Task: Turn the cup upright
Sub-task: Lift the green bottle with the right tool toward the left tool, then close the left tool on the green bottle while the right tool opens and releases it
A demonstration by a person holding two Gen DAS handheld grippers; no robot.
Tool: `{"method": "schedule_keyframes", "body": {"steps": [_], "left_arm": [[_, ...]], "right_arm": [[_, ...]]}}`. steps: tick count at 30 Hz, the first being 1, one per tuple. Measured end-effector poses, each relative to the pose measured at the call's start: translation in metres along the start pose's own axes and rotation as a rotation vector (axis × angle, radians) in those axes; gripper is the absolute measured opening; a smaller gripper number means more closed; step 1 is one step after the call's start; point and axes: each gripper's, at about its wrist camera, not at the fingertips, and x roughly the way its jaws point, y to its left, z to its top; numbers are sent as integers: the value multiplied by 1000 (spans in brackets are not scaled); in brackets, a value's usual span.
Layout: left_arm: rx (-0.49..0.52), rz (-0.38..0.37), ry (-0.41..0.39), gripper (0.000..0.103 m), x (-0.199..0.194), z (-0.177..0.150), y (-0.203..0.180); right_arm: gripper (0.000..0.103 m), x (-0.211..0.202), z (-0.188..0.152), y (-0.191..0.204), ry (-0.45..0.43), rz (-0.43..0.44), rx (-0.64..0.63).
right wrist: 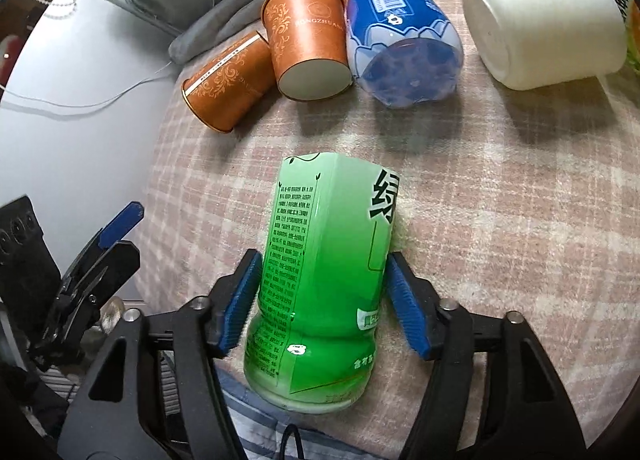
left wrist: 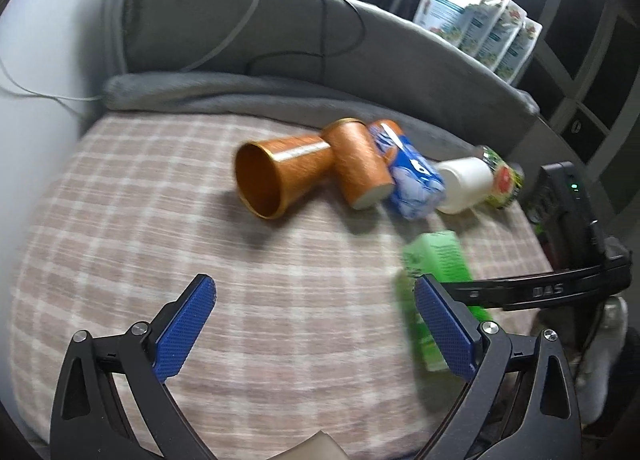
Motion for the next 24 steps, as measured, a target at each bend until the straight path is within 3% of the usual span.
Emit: {"method": "schedule_keyframes", "body": {"steps": [3,8,15,18,24], "left_arm": [[-5,-44,39,92,7,2,-6],[-37,-114,109,92,22,8,-12],[-55,-240,206,91,47,17,-38],[-78,-274,244,91,61,20,-46],[-134,-315,321,90,90,23,-51]], "right_arm": [[78,-10,-3,-1,-41,2,-14],[78,-53,-23,-17,-165,-1,-9],[78,-111,-62,-42,-398,-151,39],[78,-126,-70,-59,-446,-195,72],[78,-142,-86,-81,-491,-203,150]]}}
